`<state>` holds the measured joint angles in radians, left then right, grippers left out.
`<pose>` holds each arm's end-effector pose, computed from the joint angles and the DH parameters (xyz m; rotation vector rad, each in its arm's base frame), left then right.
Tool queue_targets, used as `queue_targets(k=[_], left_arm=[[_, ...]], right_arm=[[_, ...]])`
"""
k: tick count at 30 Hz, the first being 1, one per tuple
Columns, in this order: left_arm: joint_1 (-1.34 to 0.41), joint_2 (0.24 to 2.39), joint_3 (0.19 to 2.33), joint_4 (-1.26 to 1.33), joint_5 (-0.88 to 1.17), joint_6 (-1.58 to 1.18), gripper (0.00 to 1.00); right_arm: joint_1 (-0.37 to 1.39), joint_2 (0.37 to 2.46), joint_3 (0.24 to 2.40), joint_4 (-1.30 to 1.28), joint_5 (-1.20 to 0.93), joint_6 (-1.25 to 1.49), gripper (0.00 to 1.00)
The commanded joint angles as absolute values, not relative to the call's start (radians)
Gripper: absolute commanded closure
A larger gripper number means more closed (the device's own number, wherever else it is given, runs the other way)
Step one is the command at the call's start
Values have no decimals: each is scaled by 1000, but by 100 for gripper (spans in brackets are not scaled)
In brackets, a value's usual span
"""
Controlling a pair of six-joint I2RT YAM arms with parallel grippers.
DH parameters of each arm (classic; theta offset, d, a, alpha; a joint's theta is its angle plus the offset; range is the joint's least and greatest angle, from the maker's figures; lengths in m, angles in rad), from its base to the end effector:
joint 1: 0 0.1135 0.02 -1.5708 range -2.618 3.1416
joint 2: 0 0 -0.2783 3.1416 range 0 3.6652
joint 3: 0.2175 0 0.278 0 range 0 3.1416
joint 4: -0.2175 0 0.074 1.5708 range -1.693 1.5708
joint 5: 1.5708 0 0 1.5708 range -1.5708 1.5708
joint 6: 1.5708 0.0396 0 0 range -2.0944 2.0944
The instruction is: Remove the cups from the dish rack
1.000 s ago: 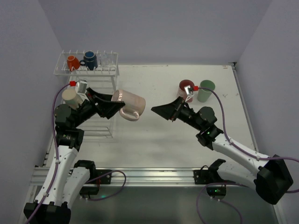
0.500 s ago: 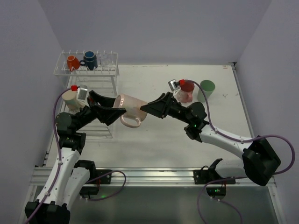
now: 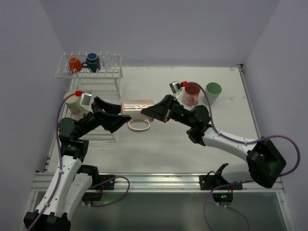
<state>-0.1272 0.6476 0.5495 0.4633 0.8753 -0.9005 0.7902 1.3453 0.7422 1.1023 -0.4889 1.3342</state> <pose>0.1617 -0.0513 0.3500 0.3094 1.4486 -1.3741 0.2057 0.2341 0.3324 -0.1790 1.4161 2.0958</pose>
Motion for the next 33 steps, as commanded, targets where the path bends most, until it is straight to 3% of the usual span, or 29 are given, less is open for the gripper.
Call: queue_targets(k=[1,4,11,18,22,26,33], left_arm=[[-121,634,569,374,796,-740,15],[-121,647,620,220,763,-622,0],[-121,620,828,-199,438,-361,0],[-121,552,714,-224,259,-319,0],[-121,525,669,-215,268,-301,0],[-130,526,675,-215,265,-296,0],[-172,552,681,-236,232,-288,0]], right_arm=[[792,1269,772,1026,-342,1192,100],[790,1229,801,882,-336,1099,100],[784,1173,990,349,-215,722,100],[730,1449,1426,-335,-35,312,100],[698,1728,1693,-527,86,103,100],[672,1891,1824,-560,155,-36,100],[595,2035,1901,-555,135,-132,100]])
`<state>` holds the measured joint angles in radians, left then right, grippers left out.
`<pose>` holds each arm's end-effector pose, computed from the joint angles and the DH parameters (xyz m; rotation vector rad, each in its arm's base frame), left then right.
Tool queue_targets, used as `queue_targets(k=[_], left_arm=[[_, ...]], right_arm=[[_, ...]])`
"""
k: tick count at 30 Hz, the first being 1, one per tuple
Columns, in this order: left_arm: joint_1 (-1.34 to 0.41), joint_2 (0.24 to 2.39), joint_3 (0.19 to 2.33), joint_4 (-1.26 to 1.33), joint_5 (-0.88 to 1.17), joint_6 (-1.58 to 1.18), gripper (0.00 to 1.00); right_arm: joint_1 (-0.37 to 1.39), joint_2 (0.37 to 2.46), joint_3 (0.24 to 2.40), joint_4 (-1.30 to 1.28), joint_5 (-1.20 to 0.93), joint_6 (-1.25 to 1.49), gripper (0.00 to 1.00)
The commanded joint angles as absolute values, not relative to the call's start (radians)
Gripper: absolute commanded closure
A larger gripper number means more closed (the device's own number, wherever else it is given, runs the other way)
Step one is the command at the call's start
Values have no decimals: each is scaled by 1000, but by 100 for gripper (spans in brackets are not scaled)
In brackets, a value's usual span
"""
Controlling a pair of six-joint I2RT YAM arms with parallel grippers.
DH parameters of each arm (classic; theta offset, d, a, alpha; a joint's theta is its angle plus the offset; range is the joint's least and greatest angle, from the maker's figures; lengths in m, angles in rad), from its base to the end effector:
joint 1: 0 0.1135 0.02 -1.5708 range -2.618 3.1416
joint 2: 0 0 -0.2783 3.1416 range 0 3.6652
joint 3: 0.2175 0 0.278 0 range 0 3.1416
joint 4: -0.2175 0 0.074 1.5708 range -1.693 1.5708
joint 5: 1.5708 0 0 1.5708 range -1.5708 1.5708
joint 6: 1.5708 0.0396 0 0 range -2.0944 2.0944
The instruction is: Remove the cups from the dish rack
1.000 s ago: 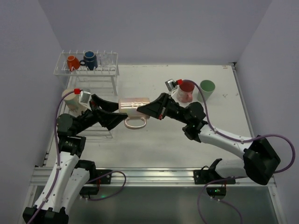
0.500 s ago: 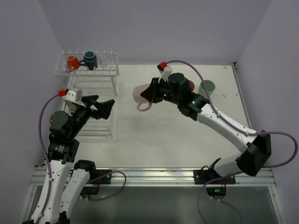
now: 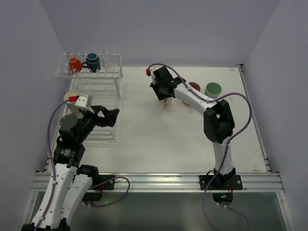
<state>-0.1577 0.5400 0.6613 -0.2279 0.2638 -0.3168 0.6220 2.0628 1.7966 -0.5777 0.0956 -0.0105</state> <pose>0.1515 -0.0346 0.3370 0.0668 1.7053 -0.5765 0.4122 0.2909 0.2605 -0.7096 2.3098 0.1664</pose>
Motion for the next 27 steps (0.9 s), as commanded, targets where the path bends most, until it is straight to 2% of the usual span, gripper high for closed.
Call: queue_targets(k=[1,12,27], left_arm=[[-175,554,683,-238,226,-288,0],[-179,577,686,-247,190,-287,0],[-152,594,704,-279,37,-282,0]], right_arm=[[589,2046,1901,-555,132,-147,100],[568,2138,1908,-552,115,-199,100],[566,2057,1896,-620,69,-195,88]])
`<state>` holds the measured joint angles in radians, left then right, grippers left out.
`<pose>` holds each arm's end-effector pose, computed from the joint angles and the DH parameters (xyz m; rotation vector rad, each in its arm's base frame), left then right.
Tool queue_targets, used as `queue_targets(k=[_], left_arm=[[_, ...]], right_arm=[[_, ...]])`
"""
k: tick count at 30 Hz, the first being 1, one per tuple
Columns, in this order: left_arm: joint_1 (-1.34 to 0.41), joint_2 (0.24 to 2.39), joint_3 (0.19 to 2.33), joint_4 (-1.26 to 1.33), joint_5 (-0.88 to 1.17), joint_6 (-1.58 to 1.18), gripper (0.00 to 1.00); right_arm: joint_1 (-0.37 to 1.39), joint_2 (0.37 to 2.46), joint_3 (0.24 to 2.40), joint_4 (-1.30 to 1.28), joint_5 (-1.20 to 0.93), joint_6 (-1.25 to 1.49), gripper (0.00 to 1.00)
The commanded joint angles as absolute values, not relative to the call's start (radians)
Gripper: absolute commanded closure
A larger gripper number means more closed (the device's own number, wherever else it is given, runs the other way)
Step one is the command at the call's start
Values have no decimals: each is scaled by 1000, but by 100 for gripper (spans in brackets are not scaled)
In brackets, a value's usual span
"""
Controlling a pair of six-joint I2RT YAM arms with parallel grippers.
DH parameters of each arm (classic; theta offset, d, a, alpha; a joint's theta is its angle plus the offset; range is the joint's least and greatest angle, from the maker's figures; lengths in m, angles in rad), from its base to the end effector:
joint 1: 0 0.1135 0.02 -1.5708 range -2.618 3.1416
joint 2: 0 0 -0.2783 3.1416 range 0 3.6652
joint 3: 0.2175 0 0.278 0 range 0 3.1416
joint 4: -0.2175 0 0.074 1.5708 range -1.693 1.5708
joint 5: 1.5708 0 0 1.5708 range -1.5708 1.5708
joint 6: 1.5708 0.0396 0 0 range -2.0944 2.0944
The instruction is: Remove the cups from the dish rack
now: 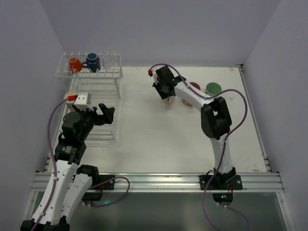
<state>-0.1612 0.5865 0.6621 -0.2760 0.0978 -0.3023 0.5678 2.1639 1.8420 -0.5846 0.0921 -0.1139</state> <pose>0.1627 -0.0304 0.3253 -0.0547 1.7887 -0.4208 0.4420 0.2776 0.2260 -0.7897 2.3442 0.0809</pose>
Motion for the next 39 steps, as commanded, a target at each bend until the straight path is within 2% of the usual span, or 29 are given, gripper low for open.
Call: queue_targets(k=[1,8,10,11,19,24,25,26,30,34,39], left_arm=[[-149,597,706,-282,22,-282,0],[-149,610,726,-301,-78,-296,0],[-149,615,735,-307,-106,-301,0],[-149,620,741,-313,-120,-311,0],[-149,615,808,-370,-337,-356,0],[-149,655,801,-350,-497,-434,0],[-147,663,799,-347,-511,-448,0],[-147,684,799,-344,-524,-463,0],[-144,733,796,-308,-612,-430,0],[-98,793,801,-250,-559,-400,0],[6,897,790,-167,-441,-365,0]], right_arm=[[566,2059,1898,-626,64,-198,86],[560,2026,1887,-649,80,-201,78],[557,2010,1894,-650,84,-201,73],[552,2006,1899,-649,83,-199,66],[546,1930,1901,-644,43,-158,47],[546,1789,1816,-574,32,-43,17],[546,1757,1751,-549,25,-20,7],[546,1721,1712,-491,12,-6,4],[546,1502,1444,-296,-67,112,1],[548,1307,1211,-157,-117,147,1],[546,1232,1167,-149,-94,130,1]])
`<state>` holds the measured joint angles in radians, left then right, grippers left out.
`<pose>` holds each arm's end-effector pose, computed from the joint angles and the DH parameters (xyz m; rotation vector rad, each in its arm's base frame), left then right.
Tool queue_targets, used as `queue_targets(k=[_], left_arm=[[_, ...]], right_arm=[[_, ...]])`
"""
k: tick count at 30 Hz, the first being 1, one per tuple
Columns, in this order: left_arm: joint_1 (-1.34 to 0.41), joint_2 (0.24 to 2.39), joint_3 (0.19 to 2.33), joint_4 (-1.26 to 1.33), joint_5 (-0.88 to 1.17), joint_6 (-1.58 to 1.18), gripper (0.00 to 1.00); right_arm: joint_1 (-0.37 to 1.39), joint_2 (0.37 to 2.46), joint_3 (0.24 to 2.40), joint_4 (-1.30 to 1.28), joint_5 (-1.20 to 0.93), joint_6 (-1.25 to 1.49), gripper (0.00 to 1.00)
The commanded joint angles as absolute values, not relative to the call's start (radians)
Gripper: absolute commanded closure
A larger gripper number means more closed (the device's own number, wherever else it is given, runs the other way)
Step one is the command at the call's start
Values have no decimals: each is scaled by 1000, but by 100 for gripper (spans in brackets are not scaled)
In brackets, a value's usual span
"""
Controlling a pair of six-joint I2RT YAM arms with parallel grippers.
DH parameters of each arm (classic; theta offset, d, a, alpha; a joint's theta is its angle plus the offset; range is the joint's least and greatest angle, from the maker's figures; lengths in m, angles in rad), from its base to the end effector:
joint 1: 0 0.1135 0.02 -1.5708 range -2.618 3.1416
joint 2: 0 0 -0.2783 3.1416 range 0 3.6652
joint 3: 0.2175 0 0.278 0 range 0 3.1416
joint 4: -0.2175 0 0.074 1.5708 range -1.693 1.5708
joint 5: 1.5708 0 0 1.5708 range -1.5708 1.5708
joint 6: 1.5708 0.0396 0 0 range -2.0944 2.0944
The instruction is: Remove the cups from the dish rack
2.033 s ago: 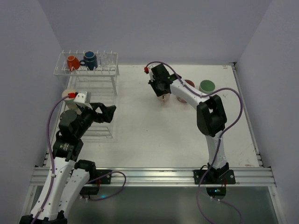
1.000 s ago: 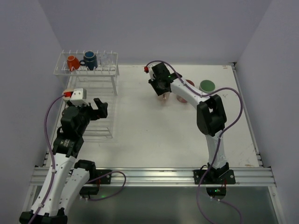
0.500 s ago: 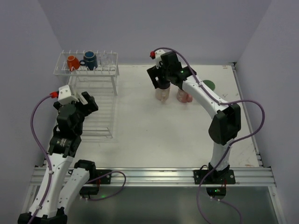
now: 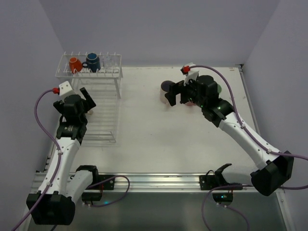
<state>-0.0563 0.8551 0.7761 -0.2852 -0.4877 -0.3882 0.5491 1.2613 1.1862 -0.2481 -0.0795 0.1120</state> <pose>0.2153 0.0065 0.3231 -0.6241 1.7887 0.1696 0.2696 0.1687 0.3820 -0.4715 1.8688 0.5225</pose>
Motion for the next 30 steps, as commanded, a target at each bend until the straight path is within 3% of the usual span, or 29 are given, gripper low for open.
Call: queue_targets(k=[1,13,30], left_arm=[[44,910,785,-158,-407,-365,0],[113,1029,776,-20,-377,-187,0],[182,1230,861,48,-387,-137,0]], right_arm=[[546,1223,1158,-144,-89,130,1],[548,1181,1126,-95,-202,155,1],[551,1184,1120,-86,-255,155,1]])
